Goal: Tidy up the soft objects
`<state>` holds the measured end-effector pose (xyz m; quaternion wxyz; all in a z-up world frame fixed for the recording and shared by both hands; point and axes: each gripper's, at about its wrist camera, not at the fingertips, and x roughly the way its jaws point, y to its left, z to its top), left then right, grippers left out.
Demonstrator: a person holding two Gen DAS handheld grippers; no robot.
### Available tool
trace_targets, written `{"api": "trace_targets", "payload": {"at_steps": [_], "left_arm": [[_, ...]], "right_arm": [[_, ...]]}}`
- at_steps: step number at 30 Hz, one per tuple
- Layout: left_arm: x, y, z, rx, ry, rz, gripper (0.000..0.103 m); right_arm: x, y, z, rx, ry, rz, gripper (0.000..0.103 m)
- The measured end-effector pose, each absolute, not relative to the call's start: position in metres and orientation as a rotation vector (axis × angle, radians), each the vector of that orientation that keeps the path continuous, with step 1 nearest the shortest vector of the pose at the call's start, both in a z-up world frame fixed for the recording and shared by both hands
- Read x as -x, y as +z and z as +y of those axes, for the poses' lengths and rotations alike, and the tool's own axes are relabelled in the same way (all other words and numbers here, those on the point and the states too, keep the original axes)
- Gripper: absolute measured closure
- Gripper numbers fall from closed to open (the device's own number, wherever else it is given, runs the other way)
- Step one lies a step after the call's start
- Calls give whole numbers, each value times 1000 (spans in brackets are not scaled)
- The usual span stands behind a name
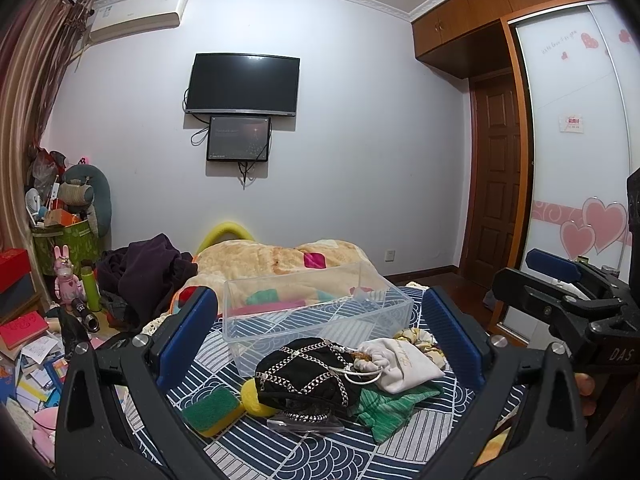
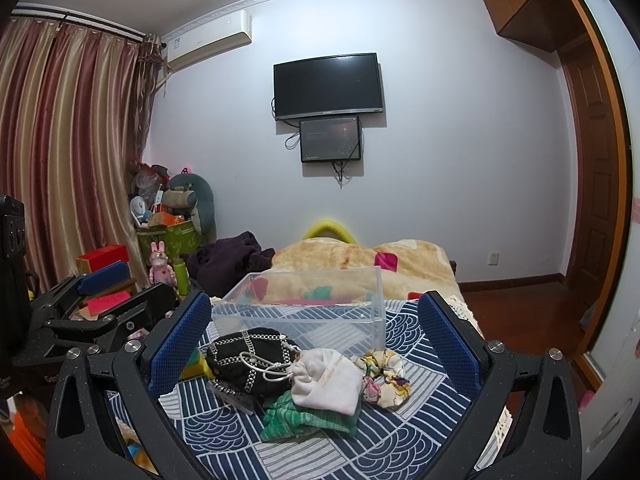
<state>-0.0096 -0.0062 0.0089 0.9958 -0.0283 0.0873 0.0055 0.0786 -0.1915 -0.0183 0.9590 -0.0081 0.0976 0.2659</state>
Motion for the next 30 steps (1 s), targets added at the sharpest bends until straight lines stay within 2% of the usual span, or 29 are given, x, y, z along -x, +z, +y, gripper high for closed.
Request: {"api": "trace_targets", "payload": {"at_steps": [18, 26, 27, 29, 30], "left_arm": [[5, 6, -4, 60, 20, 187, 0], [-19, -21, 33, 103, 115, 295, 1], [-22, -25, 37, 107, 124, 305, 2], [-29, -35, 48, 118, 146, 340, 15], [-32, -40, 51, 125, 152, 359, 17]], "right_arm": [[-89, -28, -190, 18, 552, 214, 0], [-115, -53, -191, 8, 558, 312, 0], [-121, -59, -191, 6, 558, 333, 0], [-127, -64, -192, 3, 554, 354, 1], [-133, -70, -192, 2, 548, 371, 3]]}}
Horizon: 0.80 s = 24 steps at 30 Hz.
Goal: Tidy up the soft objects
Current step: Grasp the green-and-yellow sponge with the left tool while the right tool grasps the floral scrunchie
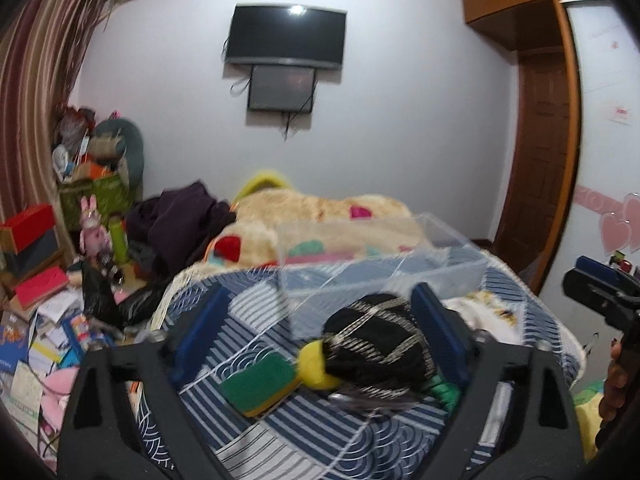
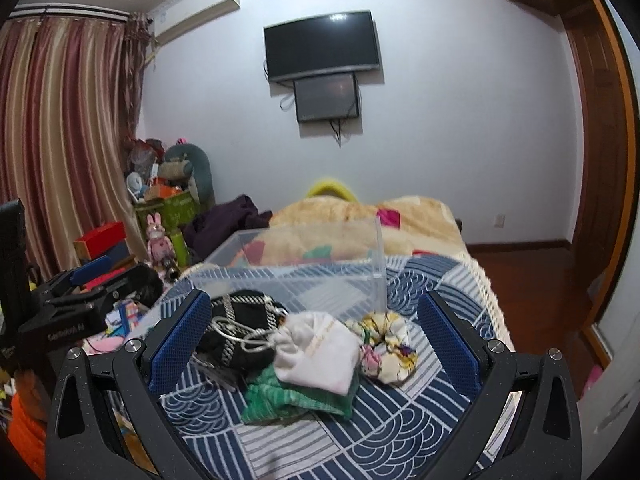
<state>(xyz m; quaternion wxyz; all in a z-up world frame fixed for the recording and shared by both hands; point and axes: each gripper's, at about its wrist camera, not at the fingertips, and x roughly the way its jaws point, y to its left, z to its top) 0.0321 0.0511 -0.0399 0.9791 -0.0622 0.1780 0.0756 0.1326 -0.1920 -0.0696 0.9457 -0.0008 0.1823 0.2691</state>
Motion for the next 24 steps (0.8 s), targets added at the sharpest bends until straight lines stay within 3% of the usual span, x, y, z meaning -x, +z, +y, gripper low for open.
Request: {"api": "trace_targets", "payload": {"at_steps": [5, 13, 22, 24], "left_arm": [[-50, -70, 79, 174, 223, 464, 23], [-72, -117, 106, 241, 286, 624, 23], [-78, -133, 106, 282, 251, 677, 20], [-78, -135, 105, 290, 233, 680, 22]], "right_arm": [[-152, -85, -199, 0, 511, 448, 15], [-197, -112, -211, 8, 409, 598, 35], [-198, -136, -207, 18, 423, 726, 72], [-194, -134, -209, 8, 441, 727, 89]]}}
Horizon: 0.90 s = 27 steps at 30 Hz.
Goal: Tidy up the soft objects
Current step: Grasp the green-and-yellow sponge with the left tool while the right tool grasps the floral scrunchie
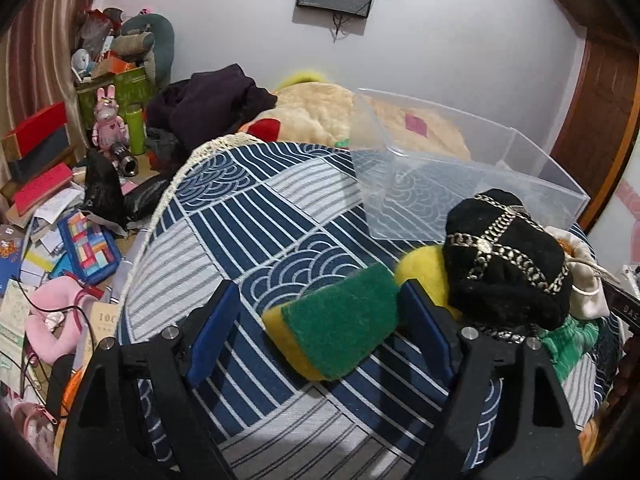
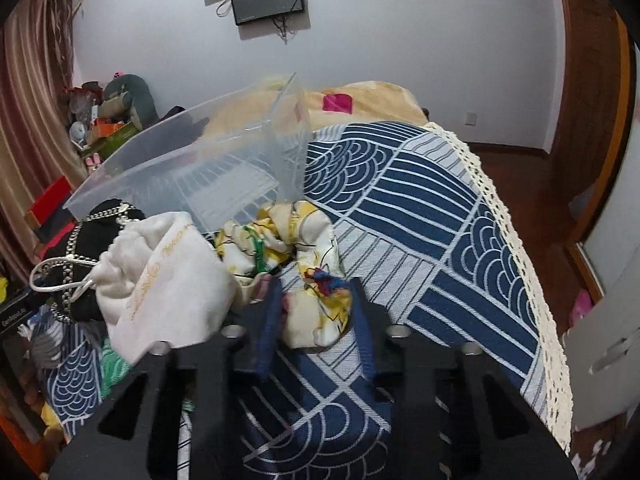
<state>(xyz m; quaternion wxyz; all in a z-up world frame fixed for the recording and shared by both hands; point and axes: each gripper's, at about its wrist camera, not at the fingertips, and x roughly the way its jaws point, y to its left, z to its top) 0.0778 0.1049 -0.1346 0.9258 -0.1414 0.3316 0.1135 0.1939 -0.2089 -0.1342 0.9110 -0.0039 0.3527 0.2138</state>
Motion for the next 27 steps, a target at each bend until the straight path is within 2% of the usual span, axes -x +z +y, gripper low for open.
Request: {"api": "trace_targets", "payload": {"at_steps": [2, 3, 12, 14, 19, 22, 23, 25, 26, 27], "left_arm": [[-78, -135, 104, 301, 206, 680, 38], [-78, -134, 103, 309, 186, 681, 42], [-67, -116, 92, 254, 195, 632, 65], [-64, -110, 94, 262, 197, 618, 74], [-56, -93, 96, 266, 198, 565, 75], [-53, -82, 95, 267, 192, 534, 75], [-52, -80, 95, 269, 189, 527, 75], [-52, -71, 94, 275, 175, 507, 75], [-52, -68, 94, 274, 169, 499, 75], [-52, -64, 93, 270, 165, 490, 75]], "right_arm": [[-192, -135, -212, 2, 440, 717, 91], [-190, -134, -214, -2, 439, 709, 93], [-179, -110, -229, -39, 404, 602, 97], [-176, -102, -231, -40, 397, 578, 97], [-175, -86, -232, -41, 396, 533, 97], [-187, -89, -224, -8, 395, 575, 97], [-192, -92, -220, 6, 387, 594, 95], [-205, -102, -214, 26, 387, 638, 78], [-210, -106, -213, 29, 381, 653, 62], [-214, -110, -212, 32, 379, 663, 58]]}}
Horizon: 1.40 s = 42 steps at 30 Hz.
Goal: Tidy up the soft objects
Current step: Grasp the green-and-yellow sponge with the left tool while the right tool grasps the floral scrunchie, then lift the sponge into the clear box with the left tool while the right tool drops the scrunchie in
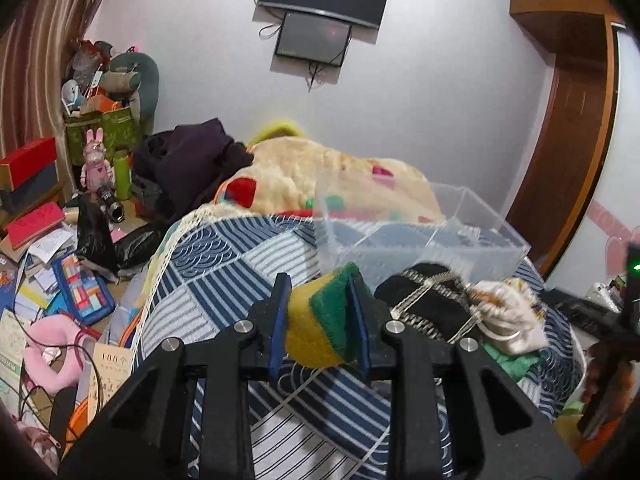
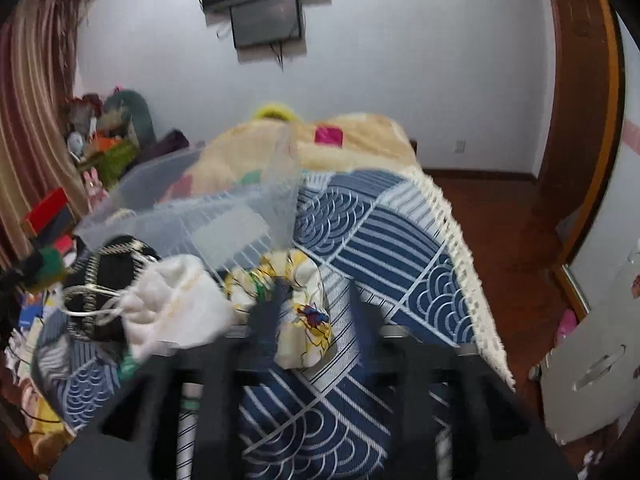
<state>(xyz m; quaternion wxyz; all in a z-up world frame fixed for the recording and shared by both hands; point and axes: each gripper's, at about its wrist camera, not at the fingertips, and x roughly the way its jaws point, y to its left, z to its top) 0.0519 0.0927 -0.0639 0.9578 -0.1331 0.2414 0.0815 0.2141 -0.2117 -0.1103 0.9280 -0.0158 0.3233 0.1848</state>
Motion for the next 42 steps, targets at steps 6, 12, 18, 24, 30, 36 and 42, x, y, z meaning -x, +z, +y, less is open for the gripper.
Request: {"api": "trace_targets", "payload": {"at_steps": [6, 12, 18, 24, 30, 36, 42], "left_arm": [[-56, -50, 85, 241, 143, 459, 75], [-66, -43, 78, 230, 125, 448, 75], [-85, -27, 77, 210, 113, 427, 75], [-110, -14, 76, 191, 90, 429, 75], [-143, -13, 74, 179, 52, 480, 75], [-181, -30, 74, 169, 32, 584, 75], [-208, -48, 67, 149, 2, 666, 75]], "right_arm": [[-239, -135, -200, 72, 429, 776, 71], [-221, -129, -204, 76, 433, 715, 95], [-202, -93, -220, 46, 398, 597, 96], [-193, -41, -215, 34, 433, 460, 95], [-207, -22, -183, 59, 477, 410, 95], [-237, -37, -140, 89, 525, 476, 95], [-266, -60, -115, 135, 554, 591, 95]]}}
